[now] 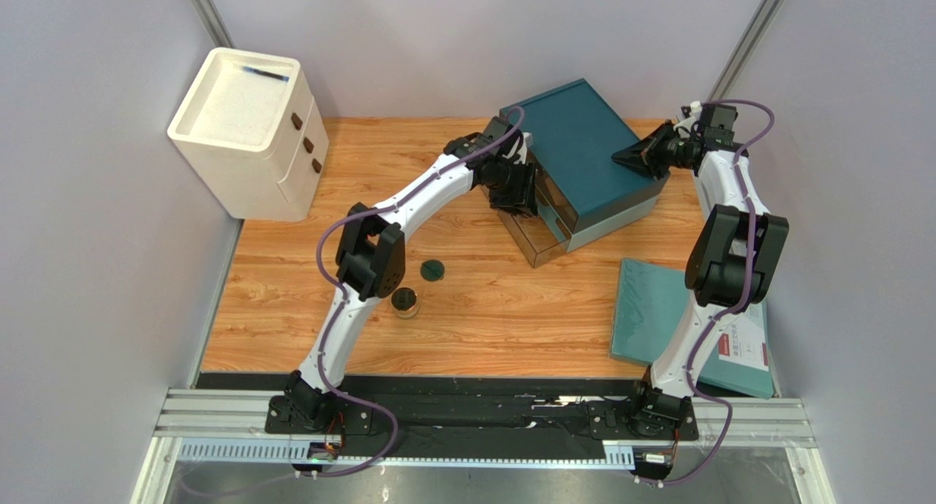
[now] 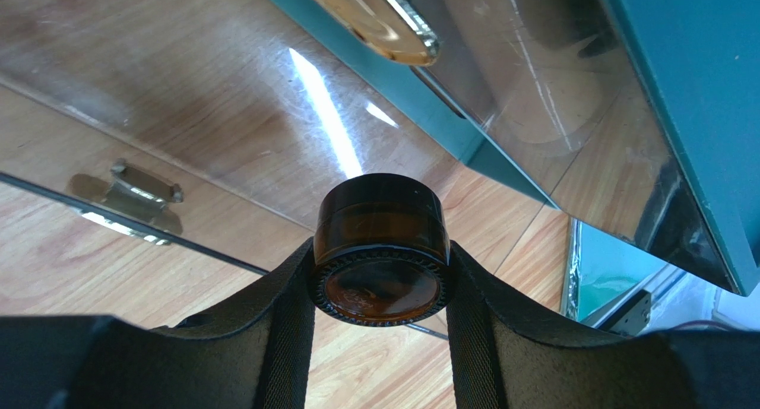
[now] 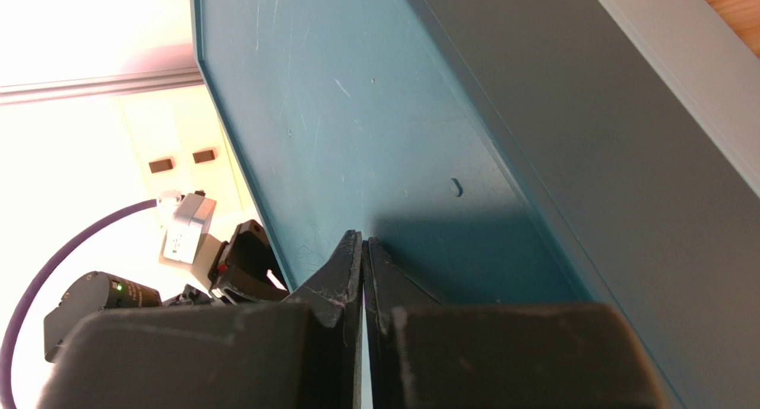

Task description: Organize the makeup

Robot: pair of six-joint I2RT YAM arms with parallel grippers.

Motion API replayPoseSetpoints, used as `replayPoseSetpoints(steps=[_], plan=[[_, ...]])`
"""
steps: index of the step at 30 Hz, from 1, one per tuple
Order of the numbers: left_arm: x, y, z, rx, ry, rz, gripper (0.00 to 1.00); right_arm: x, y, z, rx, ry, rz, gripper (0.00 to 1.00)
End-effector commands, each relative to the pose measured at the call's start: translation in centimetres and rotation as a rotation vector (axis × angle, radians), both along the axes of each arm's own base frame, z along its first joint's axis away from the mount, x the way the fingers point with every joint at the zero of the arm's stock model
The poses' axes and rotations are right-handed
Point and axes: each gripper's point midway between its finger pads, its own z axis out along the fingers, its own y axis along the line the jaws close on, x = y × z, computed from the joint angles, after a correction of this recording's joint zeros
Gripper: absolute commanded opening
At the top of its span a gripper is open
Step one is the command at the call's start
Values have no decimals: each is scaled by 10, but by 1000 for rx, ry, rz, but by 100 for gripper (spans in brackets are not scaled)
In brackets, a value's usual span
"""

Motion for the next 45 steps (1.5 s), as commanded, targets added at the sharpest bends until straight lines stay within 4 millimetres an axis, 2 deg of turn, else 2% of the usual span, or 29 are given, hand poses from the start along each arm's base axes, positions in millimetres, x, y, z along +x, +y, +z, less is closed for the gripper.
replayPoseSetpoints(steps=[1, 6, 12, 18, 20, 21, 22, 23, 24, 25, 26, 27, 28, 29, 30, 32, 33, 35, 36, 40, 45], plan=[[2, -13, 37, -69, -57, -35, 50, -39, 0, -92, -72, 319, -17, 4], [3, -12, 48, -68, -95, -58, 58, -38, -1, -90, -75, 315, -15, 4], [4, -12, 55, -78, -107, -58, 64, -40, 0, -91, -72, 319, -9, 4], [3, -6, 58, -59, -115, -45, 63, -43, 1, -91, -74, 322, -4, 4], [1, 6, 68, -38, -133, -30, 62, -44, 1, -91, -75, 322, -2, 4], [-5, 16, 55, 3, -111, -30, 62, -45, 1, -90, -80, 319, 1, 4], [-8, 28, 72, 7, -138, -14, 62, -45, 0, -91, -82, 320, -2, 5], [-9, 41, 70, 45, -152, 6, 62, -46, 1, -91, -81, 322, 0, 5], [-21, 59, 48, 108, -100, 18, 62, -46, 1, -91, -81, 321, 1, 5], [-25, 76, 63, 114, -122, 44, 62, -47, 1, -92, -80, 326, 2, 5], [-37, 96, 42, 178, -73, 59, 63, -47, 2, -92, -80, 324, 5, 5], [-49, 111, 51, 194, -70, 69, 64, -47, 1, -92, -78, 326, 4, 4], [-53, 129, 45, 243, -51, 95, 65, -47, 2, -92, -74, 325, 6, 4], [-68, 146, 30, 304, -12, 84, 65, -47, 2, -93, -73, 324, 8, 4], [-80, 161, 33, 340, -3, 83, 66, -47, 3, -93, -73, 326, 9, 4], [-99, 183, 17, 422, 38, 61, 68, -48, 4, -94, -75, 327, 14, 4], [-105, 188, 17, 431, 41, 57, 69, -48, 4, -95, -75, 329, 16, 4], [-120, 196, 7, 453, 82, 31, 82, -51, 4, -97, -79, 332, 22, 5], [-125, 198, 7, 457, 98, 18, 84, -51, 5, -97, -81, 332, 25, 5], [-137, 210, 2, 487, 107, 12, 98, -57, 4, -100, -92, 339, 32, 6], [-151, 228, -16, 565, 170, 42, 99, -60, 5, -103, -88, 349, 34, 6]])
